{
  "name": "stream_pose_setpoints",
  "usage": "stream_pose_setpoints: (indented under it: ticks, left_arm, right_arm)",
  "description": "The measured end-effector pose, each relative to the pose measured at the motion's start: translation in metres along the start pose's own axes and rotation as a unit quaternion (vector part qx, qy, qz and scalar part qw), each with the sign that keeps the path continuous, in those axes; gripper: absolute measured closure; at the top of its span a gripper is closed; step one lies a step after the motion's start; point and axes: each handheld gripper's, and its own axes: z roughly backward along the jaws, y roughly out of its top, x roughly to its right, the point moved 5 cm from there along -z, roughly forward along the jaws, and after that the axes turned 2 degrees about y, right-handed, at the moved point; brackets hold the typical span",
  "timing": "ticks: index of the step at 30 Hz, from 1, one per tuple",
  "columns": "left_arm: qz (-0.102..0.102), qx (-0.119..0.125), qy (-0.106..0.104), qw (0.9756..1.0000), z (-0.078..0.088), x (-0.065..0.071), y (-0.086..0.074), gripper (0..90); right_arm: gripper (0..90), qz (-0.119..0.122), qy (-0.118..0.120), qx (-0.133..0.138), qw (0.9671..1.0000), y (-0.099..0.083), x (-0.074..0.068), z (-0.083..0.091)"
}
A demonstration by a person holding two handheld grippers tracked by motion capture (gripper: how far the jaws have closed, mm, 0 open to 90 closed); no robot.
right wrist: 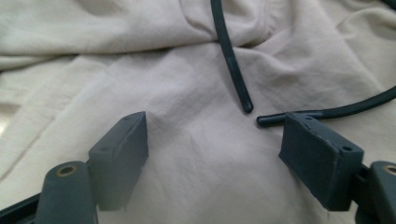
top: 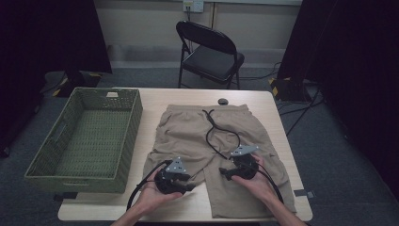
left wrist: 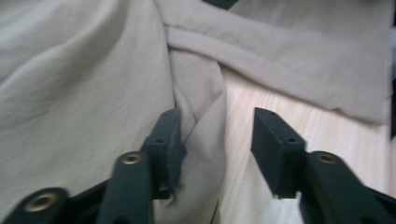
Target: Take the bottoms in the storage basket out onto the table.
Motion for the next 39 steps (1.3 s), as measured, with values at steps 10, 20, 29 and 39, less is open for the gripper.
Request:
stream_pose_setpoints:
  ticks: [10, 20, 29, 39]
  left_arm:
    - [0.015, 0.051, -0.002, 0.9986, 0.025, -0.008, 0.014, 87.8]
    - [0.109, 0.157, 0.006, 0.9815, 0.073, -0.049, 0.019, 87.5]
    - [0.143, 0.071, 0.065, 0.985, 0.037, -0.079, -0.004, 71.3]
    - [0.138, 0.037, 0.114, 0.9832, 0.026, -0.089, -0.012, 68.5]
  right_arm:
    - [22.6, -0.008, -0.011, 0.003, 0.9999, -0.004, 0.009, 0.001]
    - [22.5, -0.007, -0.013, 0.005, 0.9999, -0.004, 0.01, 0.001]
    - [22.9, -0.008, -0.012, -0.001, 0.9999, -0.004, 0.01, 0.002]
    - [25.8, -0.004, -0.012, 0.003, 0.9999, -0.002, 0.008, 0.005]
